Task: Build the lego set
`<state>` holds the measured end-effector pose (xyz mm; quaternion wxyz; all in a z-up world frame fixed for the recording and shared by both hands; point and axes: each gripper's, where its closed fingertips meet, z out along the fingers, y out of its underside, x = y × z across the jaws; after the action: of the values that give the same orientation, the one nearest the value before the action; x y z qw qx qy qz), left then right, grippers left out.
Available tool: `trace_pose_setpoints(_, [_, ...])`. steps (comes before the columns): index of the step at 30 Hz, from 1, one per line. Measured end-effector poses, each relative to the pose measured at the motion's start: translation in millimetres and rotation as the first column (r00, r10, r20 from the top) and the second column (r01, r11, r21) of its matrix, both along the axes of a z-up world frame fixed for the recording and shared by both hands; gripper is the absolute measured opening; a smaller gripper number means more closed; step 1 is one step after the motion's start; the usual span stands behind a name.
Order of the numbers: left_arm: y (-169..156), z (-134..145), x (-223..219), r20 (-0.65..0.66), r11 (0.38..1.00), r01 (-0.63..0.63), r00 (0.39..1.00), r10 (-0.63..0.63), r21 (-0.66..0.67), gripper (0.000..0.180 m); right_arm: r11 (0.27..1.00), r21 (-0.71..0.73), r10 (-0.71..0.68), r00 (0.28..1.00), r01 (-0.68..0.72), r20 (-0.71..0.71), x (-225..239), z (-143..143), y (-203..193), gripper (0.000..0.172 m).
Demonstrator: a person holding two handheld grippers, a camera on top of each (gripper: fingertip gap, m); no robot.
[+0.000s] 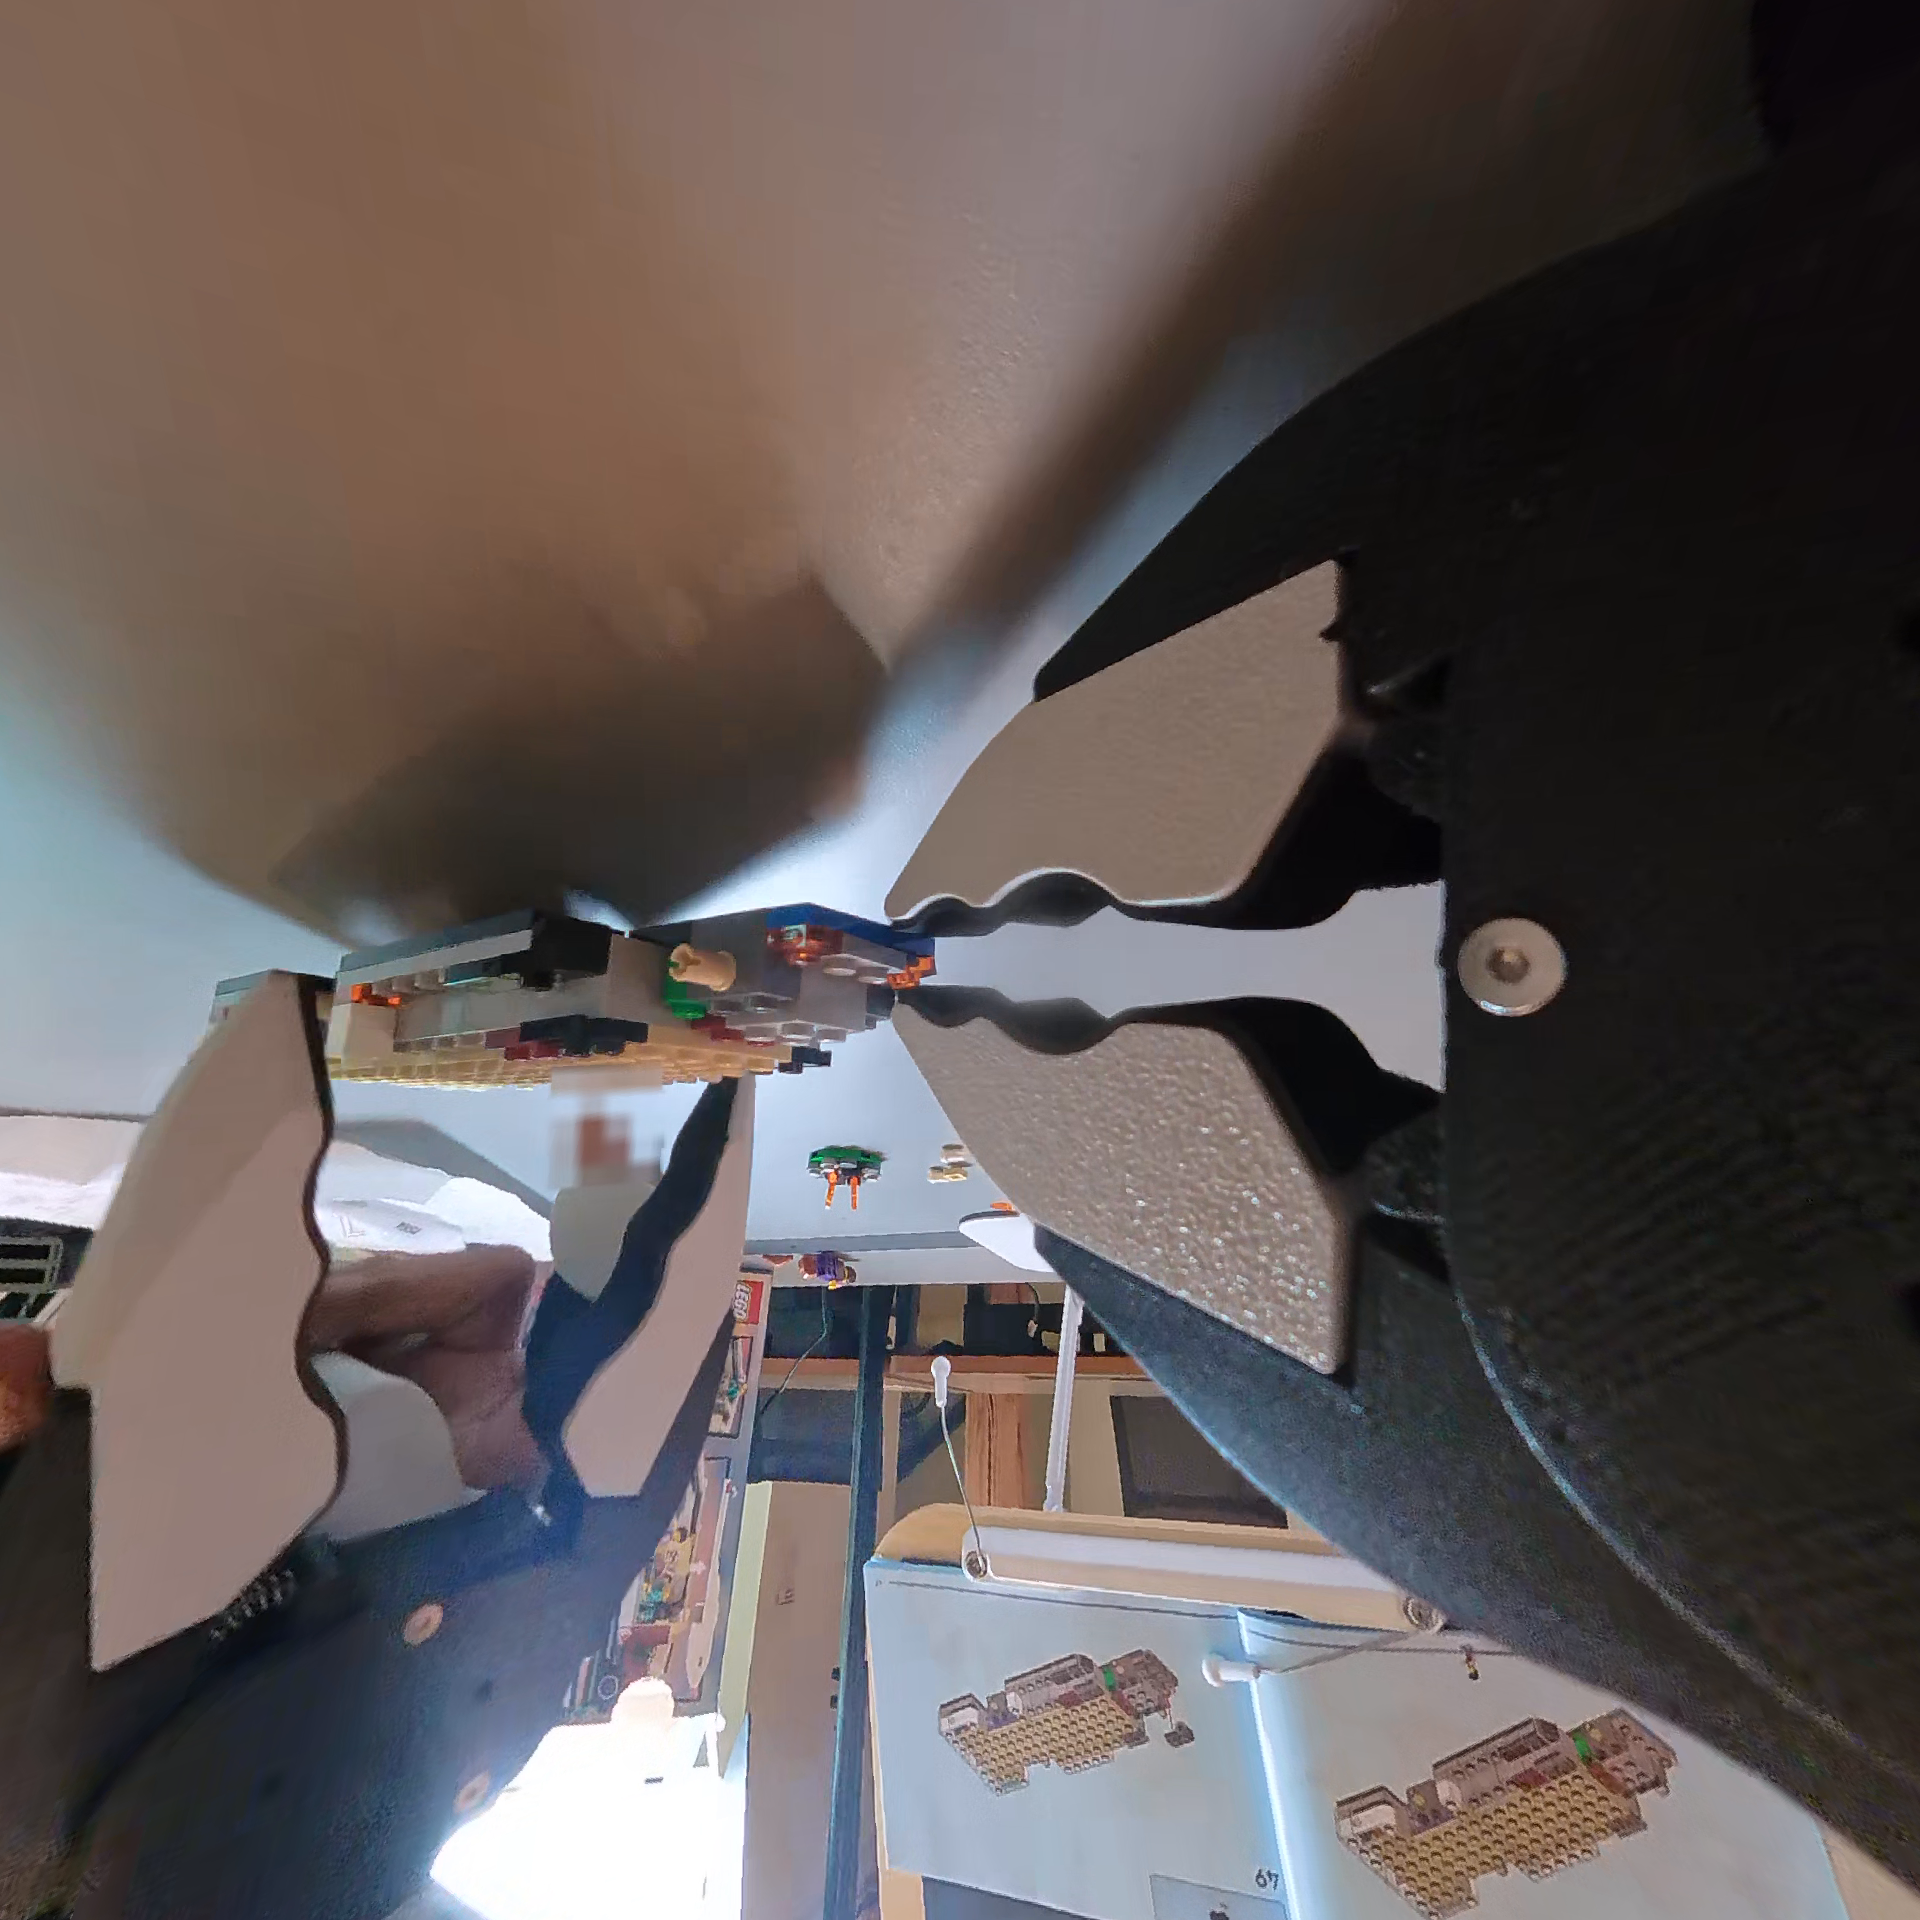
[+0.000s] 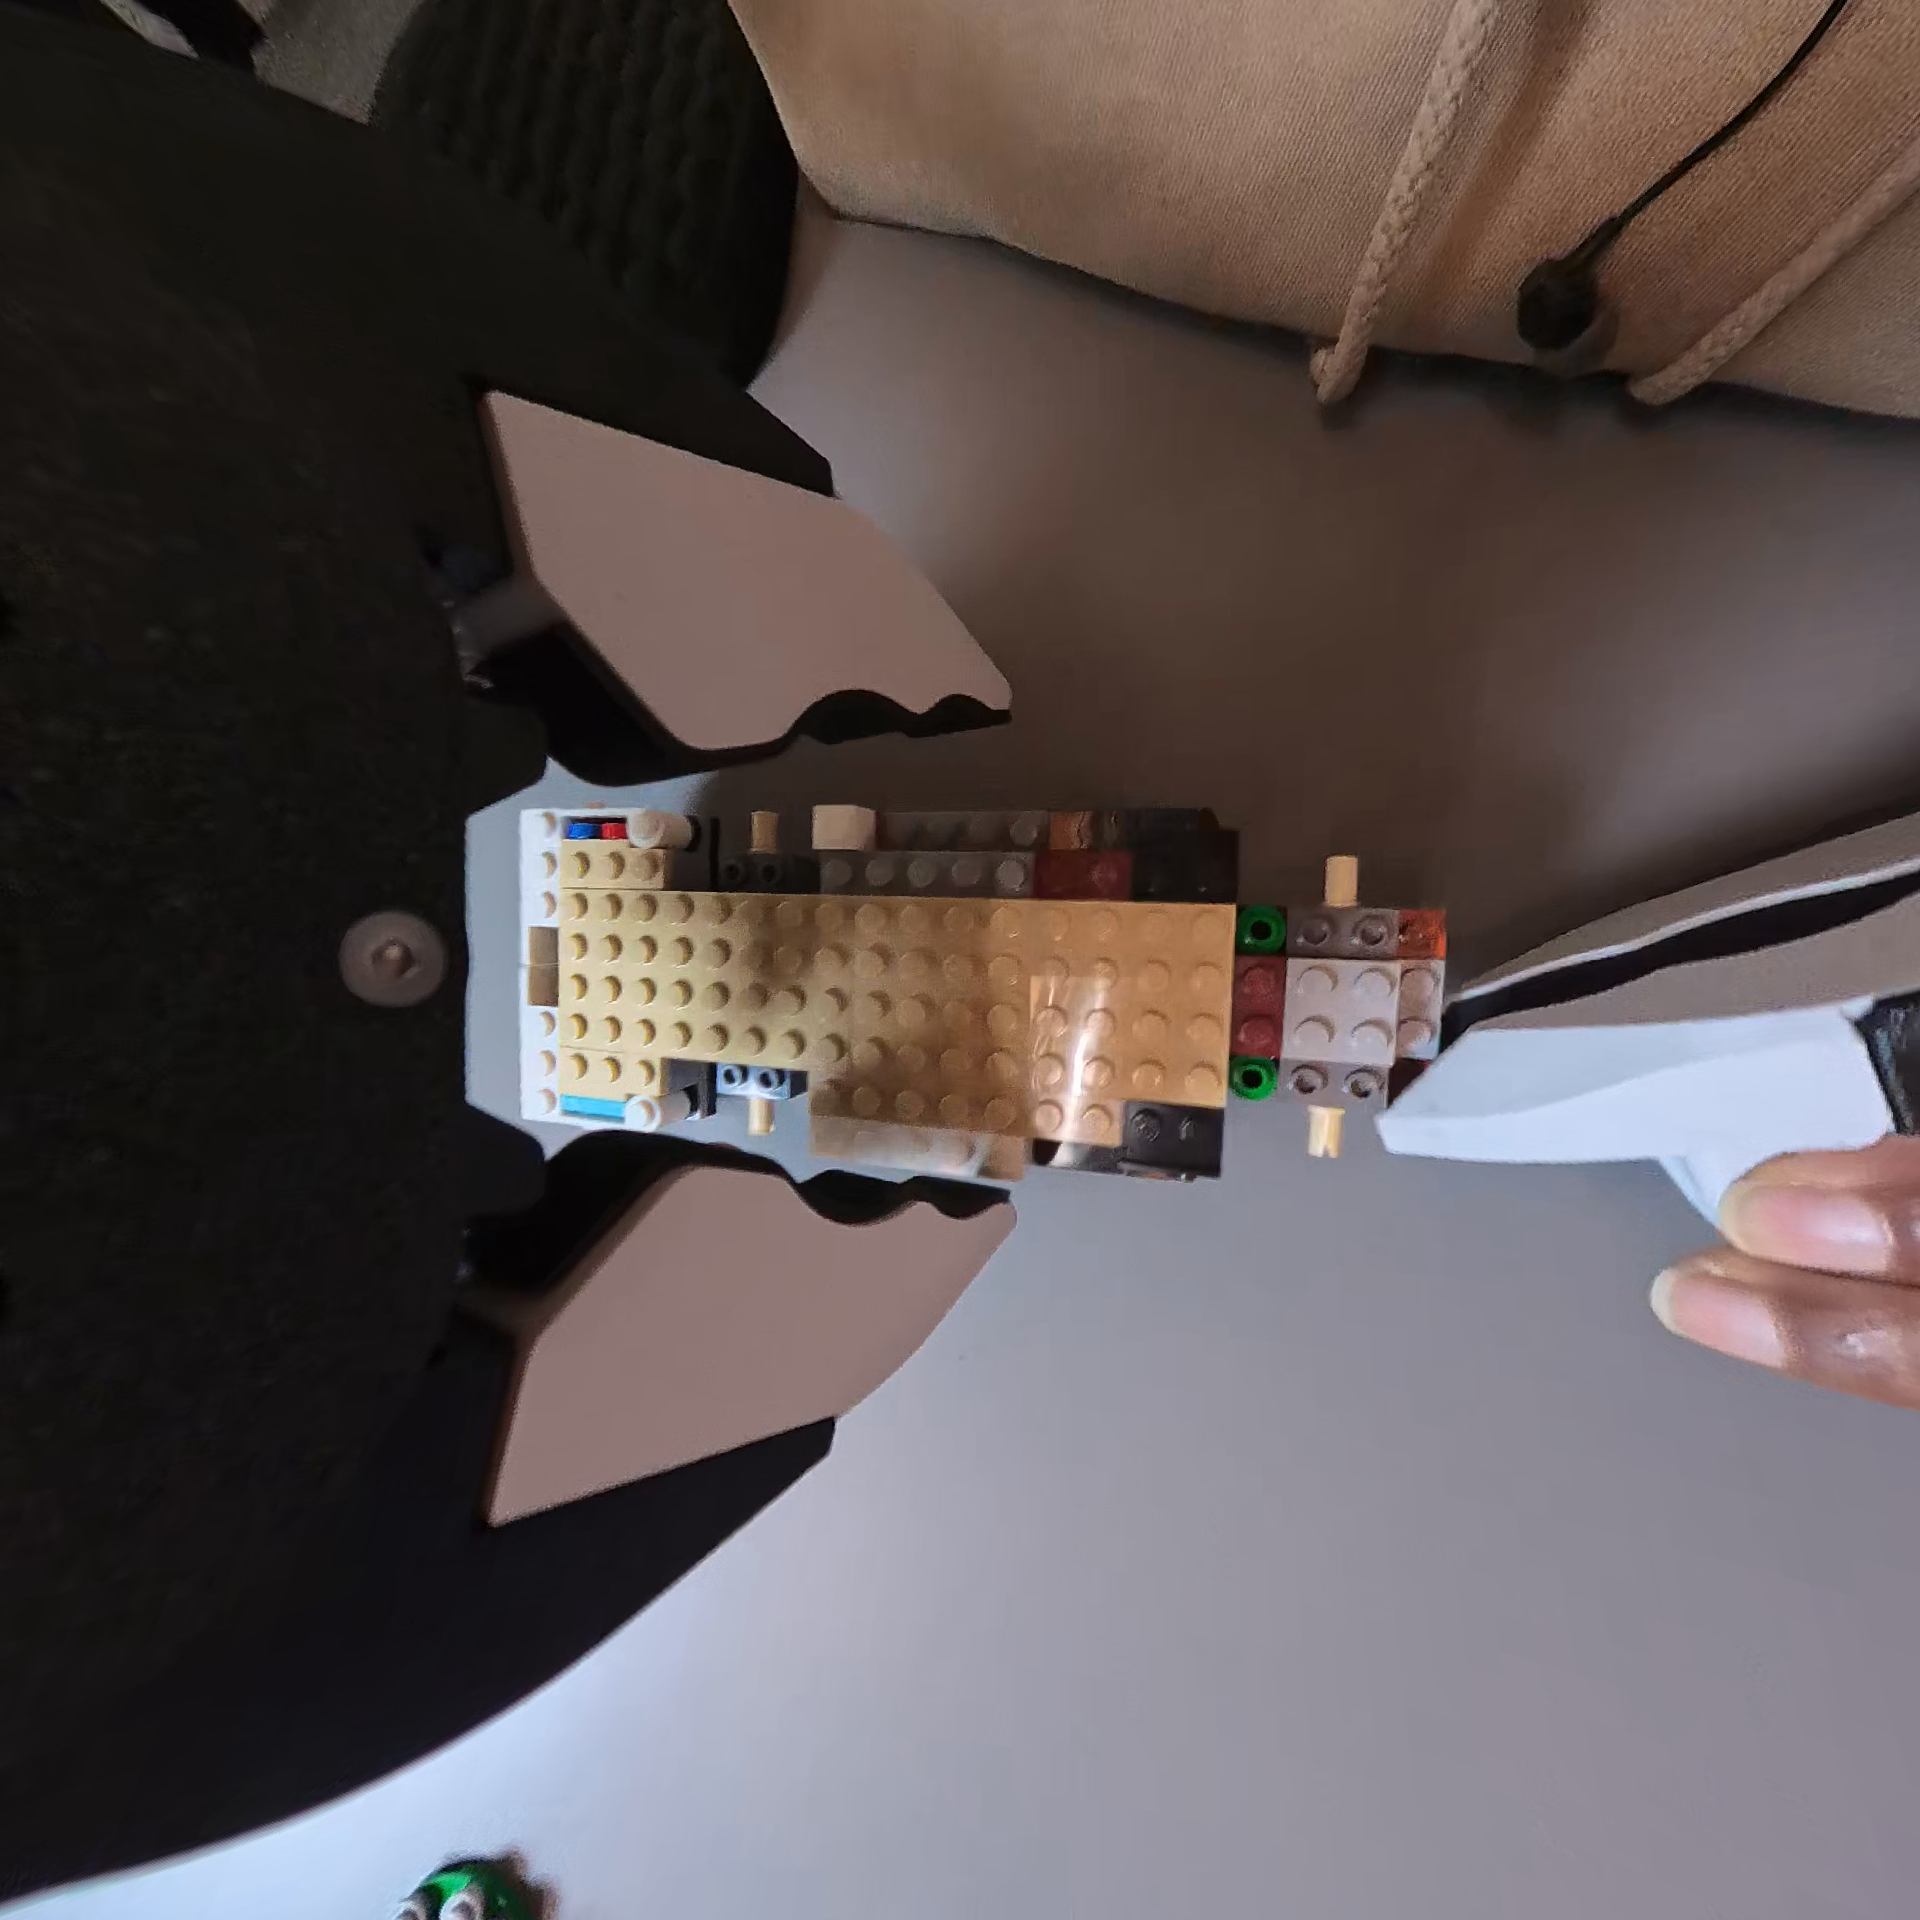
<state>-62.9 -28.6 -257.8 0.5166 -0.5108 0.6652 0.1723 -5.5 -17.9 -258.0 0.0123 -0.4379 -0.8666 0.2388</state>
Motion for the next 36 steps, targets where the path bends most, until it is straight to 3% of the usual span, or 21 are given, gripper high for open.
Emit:
trace_pose_setpoints(5, [0.7,-2.3,-1.2,0.005,1.0,-0.012,1.0,0.012,-0.025,0.01,0.984,0.179,0.003,1.0,-0.005,0.01,-2.7,-22.3,7.0,0.078])
trace_pose_setpoints(12, [-1.8,7.3,2.6,0.103,0.998,-0.004,0.995,0.01,-0.059,0.009,0.998,-0.066,0.005,0.998,-0.001,0.058,0.4,-11.4,-1.0,0.078])
trace_pose_setpoints(20, [-7.6,4.3,6.0,0.105,0.997,0.04,0.994,-0.033,-0.073,0.009,0.967,-0.255,0.037,0.988,0.003,0.151,4.3,-7.7,-9.4,0.077])
trace_pose_setpoints(36, [-13.2,-5.2,6.6,0.033,0.993,0.058,0.998,-0.055,-0.099,0.009,0.961,-0.275,0.021,0.987,0.023,0.158,5.7,-11.7,-14.6,0.077])
